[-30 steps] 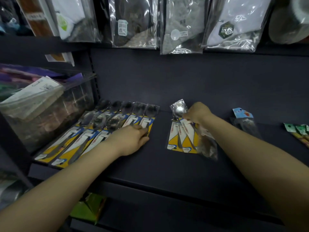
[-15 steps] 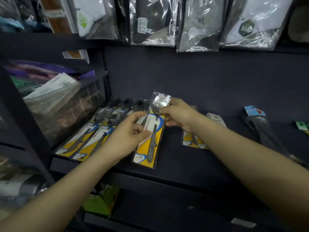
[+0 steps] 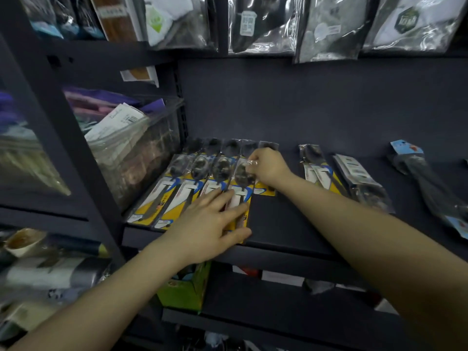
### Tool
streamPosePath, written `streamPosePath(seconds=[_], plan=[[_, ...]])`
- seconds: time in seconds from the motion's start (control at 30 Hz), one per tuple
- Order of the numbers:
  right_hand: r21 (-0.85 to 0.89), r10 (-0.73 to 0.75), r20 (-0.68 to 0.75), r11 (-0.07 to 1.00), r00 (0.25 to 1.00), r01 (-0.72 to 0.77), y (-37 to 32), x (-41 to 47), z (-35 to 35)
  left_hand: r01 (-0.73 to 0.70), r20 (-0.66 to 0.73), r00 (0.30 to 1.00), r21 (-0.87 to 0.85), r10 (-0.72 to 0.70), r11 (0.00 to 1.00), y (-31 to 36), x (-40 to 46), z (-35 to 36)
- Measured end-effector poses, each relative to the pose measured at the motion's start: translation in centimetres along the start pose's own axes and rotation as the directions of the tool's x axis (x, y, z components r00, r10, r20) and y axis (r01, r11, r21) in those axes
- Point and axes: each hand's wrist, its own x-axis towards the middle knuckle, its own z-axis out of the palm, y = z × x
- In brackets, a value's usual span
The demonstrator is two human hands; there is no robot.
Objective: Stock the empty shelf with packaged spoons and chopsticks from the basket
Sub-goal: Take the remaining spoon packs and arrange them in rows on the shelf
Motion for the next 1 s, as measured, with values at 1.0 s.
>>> streamPosePath(seconds=[1.0], plan=[[0.788, 0.146, 0.179, 0.570, 0.973, -0.231, 3.6, -5.0, -9.6, -0.014, -0.230, 0.934, -0.787, -0.272, 0.616, 8.5, 9.9, -1.7]])
